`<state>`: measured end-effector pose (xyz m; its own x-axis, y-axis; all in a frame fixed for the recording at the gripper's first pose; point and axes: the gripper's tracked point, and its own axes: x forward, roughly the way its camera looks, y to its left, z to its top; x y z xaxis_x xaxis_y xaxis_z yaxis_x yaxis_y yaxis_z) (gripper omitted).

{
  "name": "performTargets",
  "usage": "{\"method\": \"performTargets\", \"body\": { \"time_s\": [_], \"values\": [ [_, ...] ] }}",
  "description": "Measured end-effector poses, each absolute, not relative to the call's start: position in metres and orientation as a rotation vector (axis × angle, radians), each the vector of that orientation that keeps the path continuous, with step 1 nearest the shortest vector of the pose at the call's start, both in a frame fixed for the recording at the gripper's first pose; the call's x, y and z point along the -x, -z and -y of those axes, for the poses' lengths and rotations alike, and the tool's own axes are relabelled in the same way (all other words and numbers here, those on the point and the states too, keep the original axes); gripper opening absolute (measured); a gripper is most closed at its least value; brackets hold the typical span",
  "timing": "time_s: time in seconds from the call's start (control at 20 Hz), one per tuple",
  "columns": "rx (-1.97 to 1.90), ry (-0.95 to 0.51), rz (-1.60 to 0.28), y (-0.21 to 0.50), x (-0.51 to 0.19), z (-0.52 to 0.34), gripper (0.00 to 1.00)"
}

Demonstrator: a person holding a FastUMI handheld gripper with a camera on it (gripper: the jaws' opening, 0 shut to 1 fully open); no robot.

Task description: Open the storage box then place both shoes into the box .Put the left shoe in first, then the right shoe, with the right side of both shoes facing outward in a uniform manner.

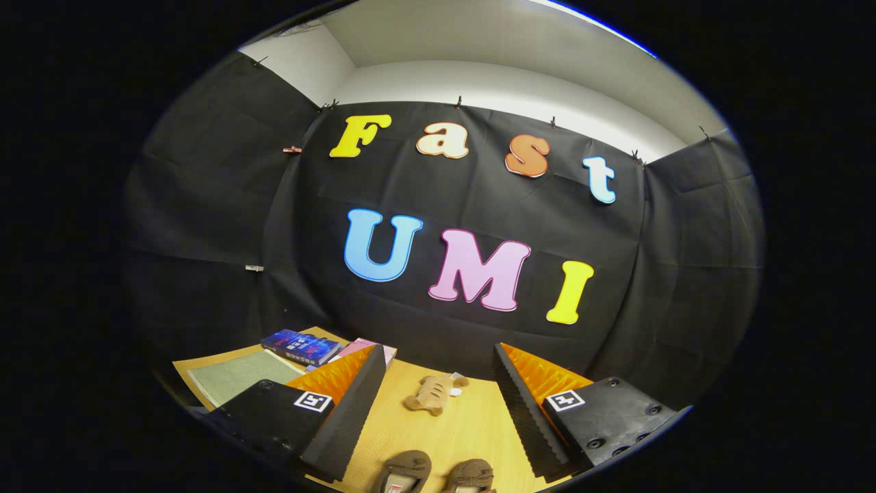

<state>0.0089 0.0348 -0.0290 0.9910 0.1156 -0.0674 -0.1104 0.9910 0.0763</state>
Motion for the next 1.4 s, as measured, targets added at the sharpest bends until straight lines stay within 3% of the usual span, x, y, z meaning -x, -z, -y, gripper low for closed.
{"method": "performTargets", "body": {
  "time_s": [0.35, 0.6, 1.05, 1.4],
  "values": [
    [-0.503, -0.536, -0.271, 0.083, -0.002, -0.134, 0.98],
    [-0.936, -0.812, -0.569, 0.127, 0.007, -0.192, 0.98],
    [-1.301, -0.934, -0.963, 0.238, 0.007, -0.258, 0.98],
    [-1.486, -1.016, -1.066, 0.259, 0.014, -0.290, 0.96]
  ]
}}
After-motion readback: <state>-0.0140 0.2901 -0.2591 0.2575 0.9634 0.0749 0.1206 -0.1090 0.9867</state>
